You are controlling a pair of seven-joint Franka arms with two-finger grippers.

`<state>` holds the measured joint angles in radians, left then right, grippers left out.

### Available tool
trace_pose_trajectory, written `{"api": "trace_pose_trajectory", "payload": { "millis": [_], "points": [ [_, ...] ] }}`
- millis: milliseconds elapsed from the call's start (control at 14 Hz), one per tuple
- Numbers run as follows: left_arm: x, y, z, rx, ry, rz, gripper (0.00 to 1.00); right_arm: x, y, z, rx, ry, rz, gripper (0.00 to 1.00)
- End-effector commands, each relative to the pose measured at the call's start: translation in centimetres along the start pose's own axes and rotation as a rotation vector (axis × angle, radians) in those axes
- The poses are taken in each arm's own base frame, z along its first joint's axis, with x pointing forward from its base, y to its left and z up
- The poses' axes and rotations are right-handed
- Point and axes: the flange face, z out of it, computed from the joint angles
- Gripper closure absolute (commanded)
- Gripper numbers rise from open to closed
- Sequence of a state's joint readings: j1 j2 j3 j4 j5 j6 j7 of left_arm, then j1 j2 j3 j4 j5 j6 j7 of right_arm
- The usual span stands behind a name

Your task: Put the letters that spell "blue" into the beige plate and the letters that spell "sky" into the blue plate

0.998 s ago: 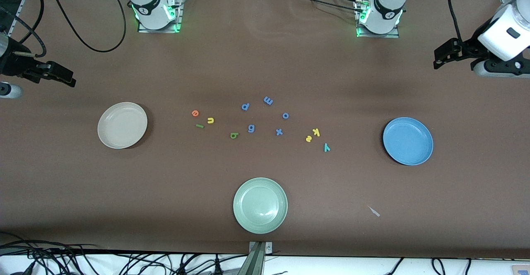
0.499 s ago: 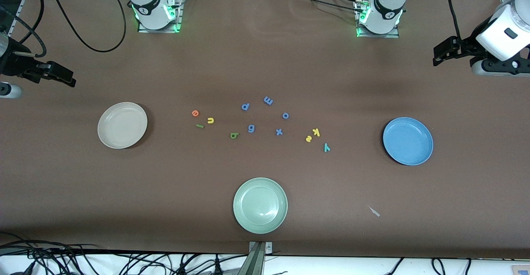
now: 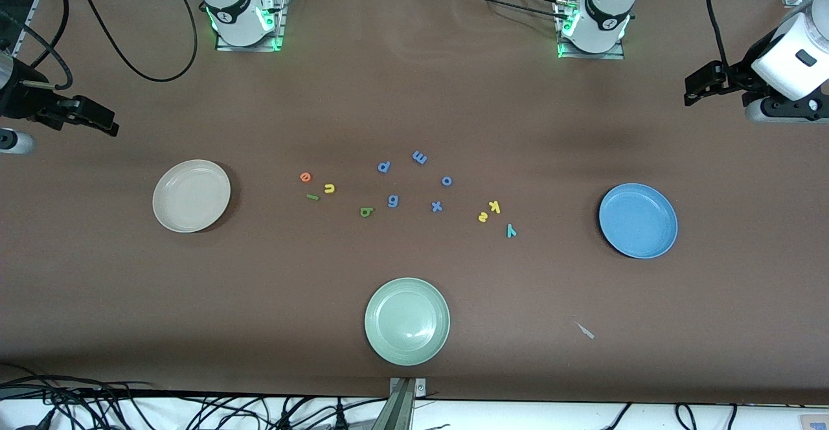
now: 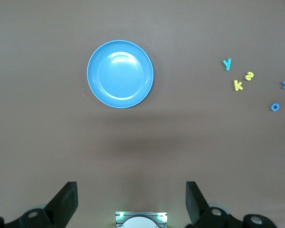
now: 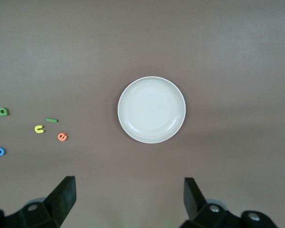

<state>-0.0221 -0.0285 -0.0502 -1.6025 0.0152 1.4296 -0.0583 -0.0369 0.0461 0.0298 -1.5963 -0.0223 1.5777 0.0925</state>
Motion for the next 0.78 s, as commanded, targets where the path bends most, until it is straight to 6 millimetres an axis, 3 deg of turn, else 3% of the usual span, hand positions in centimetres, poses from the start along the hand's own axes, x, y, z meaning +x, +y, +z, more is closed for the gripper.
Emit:
{"api": "trace_pose_trajectory", "payload": {
  "millis": [0, 285, 499, 713],
  "points": [
    [-0.1, 1.5, -1.7, 0.008, 0.032, 0.035, 0.0, 0.1, 0.1, -0.4, 0.004, -0.002, 0.005, 0.0],
    [-0.1, 2.4, -1.8, 0.011, 0.063, 0.041, 0.0, 0.1, 0.1, -0.4, 0.004, -0.002, 0.005, 0.0],
    [0.3, -0.2, -1.0, -0.046, 0.064, -0.009, 0.0, 0.1, 0.1, -0.4, 0.004, -0.003, 0.003, 0.0],
    [-0.9, -1.5, 0.2, -0.056, 0.078, -0.037, 0.0, 0.1, 0.1, -0.4, 0.004, -0.003, 0.003, 0.0]
  ]
}}
